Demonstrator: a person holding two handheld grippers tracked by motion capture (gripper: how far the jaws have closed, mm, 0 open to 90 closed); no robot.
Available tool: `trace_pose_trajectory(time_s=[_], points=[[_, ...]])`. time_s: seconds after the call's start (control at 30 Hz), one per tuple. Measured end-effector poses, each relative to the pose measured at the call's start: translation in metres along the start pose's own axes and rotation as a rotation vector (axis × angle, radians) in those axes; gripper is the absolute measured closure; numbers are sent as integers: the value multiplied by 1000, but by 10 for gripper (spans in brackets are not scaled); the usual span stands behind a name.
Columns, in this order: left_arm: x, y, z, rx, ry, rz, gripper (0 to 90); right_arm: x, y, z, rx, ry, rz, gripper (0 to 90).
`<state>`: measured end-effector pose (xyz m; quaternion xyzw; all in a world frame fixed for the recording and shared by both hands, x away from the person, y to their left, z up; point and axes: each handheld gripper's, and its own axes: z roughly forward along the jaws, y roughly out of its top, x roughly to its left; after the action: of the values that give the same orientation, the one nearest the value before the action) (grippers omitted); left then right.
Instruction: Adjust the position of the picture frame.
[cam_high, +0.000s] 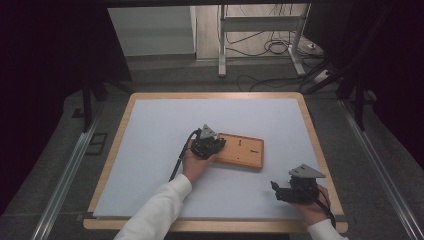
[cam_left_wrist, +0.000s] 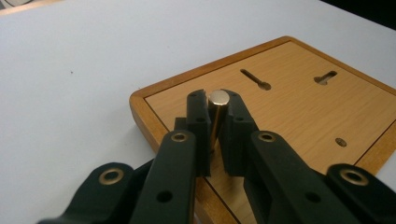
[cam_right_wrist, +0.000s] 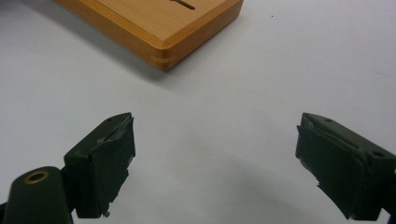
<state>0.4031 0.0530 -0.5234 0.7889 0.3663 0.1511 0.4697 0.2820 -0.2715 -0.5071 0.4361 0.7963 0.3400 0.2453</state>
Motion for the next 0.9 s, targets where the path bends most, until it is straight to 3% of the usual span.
trace_pose_trajectory(time_s=[0.2, 0.57, 0.7, 0.9], points=[[7, -8, -18, 0, -22, 10, 838, 1, 0, -1, -1, 1, 1, 119], [28, -30, -59, 15, -20, 12, 838, 5, 1, 0, 4, 6, -5, 119], [38, -37, -66, 33, -11, -2, 839, 6, 1, 0, -10, -5, -7, 125], [45, -41, -62, 56, -2, -23, 839, 8, 2, -1, -18, -11, -9, 127]])
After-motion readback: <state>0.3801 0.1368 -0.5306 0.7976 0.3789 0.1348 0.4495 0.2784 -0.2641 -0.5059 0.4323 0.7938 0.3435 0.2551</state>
